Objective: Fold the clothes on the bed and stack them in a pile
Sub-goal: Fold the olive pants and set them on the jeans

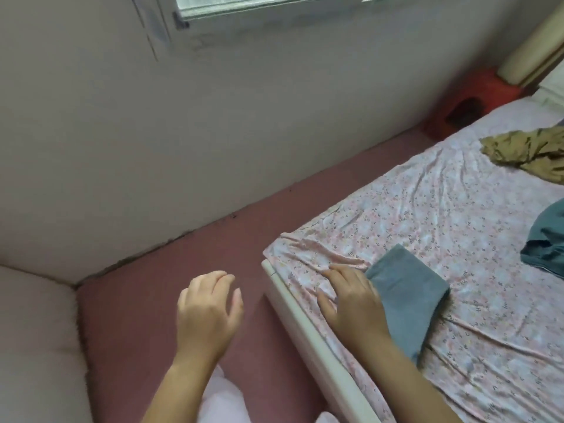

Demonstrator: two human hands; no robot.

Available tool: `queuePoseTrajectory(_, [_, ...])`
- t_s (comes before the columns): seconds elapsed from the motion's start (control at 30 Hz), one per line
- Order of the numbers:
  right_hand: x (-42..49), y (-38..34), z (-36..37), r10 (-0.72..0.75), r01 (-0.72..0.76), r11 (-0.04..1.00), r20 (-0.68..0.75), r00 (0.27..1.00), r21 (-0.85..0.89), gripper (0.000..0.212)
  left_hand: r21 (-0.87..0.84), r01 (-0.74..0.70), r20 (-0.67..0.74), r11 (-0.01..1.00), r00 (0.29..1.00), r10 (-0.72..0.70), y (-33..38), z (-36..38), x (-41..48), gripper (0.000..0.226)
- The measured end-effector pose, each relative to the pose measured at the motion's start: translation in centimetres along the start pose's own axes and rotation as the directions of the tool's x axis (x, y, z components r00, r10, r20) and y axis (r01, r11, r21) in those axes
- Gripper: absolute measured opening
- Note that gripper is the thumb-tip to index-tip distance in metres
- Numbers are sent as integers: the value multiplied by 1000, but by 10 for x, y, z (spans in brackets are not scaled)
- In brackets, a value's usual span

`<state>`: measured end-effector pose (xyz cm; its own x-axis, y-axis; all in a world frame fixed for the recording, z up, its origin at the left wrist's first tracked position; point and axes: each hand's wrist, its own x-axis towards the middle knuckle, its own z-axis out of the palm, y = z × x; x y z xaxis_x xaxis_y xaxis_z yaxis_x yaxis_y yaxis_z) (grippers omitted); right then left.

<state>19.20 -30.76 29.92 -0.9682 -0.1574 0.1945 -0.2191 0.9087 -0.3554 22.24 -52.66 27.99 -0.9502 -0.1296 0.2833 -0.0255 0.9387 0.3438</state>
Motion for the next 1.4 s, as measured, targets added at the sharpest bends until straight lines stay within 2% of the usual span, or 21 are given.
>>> queuePoseTrajectory(0.2, [97,-122,52,-95,95,995,-23,995,15,35,22,21,-32,1000,999,-20,-132,-40,55,38])
queuePoseTrajectory(0.33, [159,-159,68,-73,72,997,-55,996,-6,39,40,35,22,999,999,-36,-182,-43,98,39])
queuePoseTrajectory(0.53, [239,-142,87,21,-24,999,-63,998,-45,41,-22,-27,52,999,998,28,-189,-22,216,38])
queuePoseTrajectory(0.63, [288,-114,97,116,-120,992,-85,990,-41,40,-40,-148,73,988,986,150,-176,5,288,36])
queuePoseTrajectory(0.77, [356,-60,101,275,-278,960,-118,954,-16,25,-46,-321,89,946,942,324,-139,47,399,33])
queuePoseTrajectory(0.9, [413,-12,82,421,-428,904,-184,888,5,26,-93,-459,88,884,880,466,-81,80,504,30])
queuePoseTrajectory(1.0, [441,18,65,532,-545,839,-238,813,13,27,-147,-564,110,813,807,580,-32,111,567,30])
queuePoseTrajectory(1.17, [469,64,56,712,-722,690,-225,665,51,27,-252,-668,180,701,679,712,42,171,633,29])
queuePoseTrajectory(1.23, [487,92,51,778,-788,611,-236,582,73,26,-313,-696,209,647,614,761,78,205,661,29])
queuePoseTrajectory(1.4, [559,168,28,850,-883,465,-310,426,62,23,-433,-755,167,493,470,867,187,281,743,28])
